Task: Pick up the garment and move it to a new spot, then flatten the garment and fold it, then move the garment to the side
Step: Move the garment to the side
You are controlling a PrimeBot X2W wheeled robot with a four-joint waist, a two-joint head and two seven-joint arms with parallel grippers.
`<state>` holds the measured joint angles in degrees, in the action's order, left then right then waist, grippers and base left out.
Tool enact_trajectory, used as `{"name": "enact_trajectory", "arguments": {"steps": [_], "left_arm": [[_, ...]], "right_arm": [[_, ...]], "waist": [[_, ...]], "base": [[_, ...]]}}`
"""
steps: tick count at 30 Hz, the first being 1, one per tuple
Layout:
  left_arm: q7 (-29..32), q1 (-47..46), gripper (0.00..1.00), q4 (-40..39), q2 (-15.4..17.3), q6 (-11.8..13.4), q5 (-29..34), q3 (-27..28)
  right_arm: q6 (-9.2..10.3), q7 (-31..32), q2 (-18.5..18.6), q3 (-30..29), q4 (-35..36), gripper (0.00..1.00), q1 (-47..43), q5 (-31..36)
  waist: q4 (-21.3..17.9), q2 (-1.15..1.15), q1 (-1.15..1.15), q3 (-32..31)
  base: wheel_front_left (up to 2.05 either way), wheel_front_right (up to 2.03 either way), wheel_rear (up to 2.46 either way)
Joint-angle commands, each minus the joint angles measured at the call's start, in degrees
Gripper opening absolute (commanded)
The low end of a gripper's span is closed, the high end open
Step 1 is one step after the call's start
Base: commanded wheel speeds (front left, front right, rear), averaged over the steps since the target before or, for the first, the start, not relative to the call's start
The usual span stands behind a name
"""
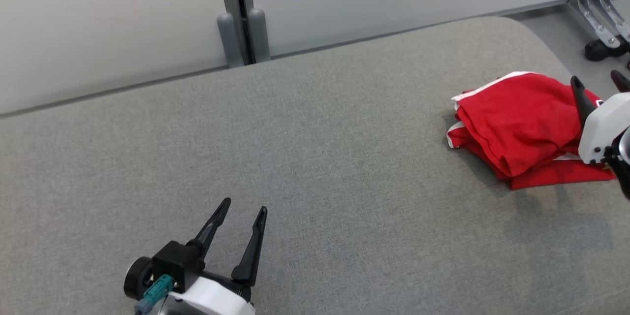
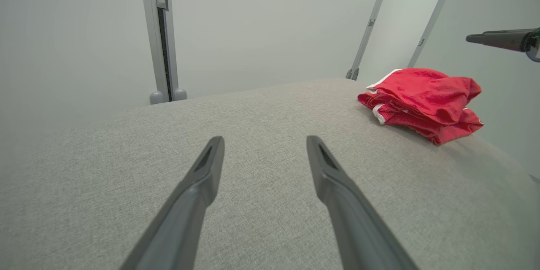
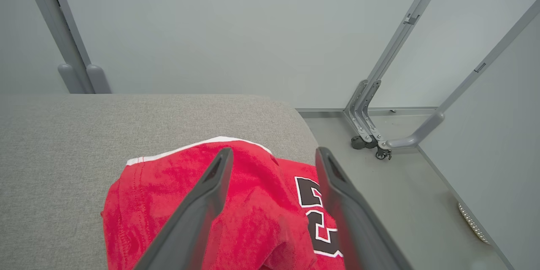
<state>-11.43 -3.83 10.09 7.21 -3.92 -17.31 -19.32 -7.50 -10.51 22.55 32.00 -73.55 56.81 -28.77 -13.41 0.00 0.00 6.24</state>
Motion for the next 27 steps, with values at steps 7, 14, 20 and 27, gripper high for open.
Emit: {"name": "enact_trajectory", "arguments": {"steps": [7, 14, 20, 27], "left_arm": [[-1.9, 4.2, 1.0, -0.9, 1.2, 2.6, -2.0, 3.7], [-2.3, 7.0, 1.0, -4.1, 3.2, 5.0, -3.3, 7.6], [-1.4, 10.3, 1.0, -6.6, 3.9, 5.6, -6.6, 10.5], [-1.6, 13.6, 1.0, -6.2, 4.2, 6.5, -8.0, 12.0]], "right_arm": [[0.0, -4.5, -1.0, -2.9, 4.6, 1.0, -4.3, -1.3], [0.0, -4.7, 2.1, -8.5, 19.3, 1.0, -13.3, -3.3], [0.0, -4.7, 1.4, -19.1, 35.9, 1.0, -30.3, -0.7], [-0.01, -4.1, -5.9, -27.4, 51.0, 1.0, -49.7, 4.8]], "waist": [[2.5, 0.0, 0.0, -9.3], [6.0, 0.0, 0.0, -12.4], [9.7, 0.0, 0.0, -14.8], [12.2, 0.0, 0.0, -16.5]], "base": [[0.0, 0.0, 0.0], [0.0, 0.0, 0.0], [0.0, 0.0, 0.0], [0.0, 0.0, 0.0]]}}
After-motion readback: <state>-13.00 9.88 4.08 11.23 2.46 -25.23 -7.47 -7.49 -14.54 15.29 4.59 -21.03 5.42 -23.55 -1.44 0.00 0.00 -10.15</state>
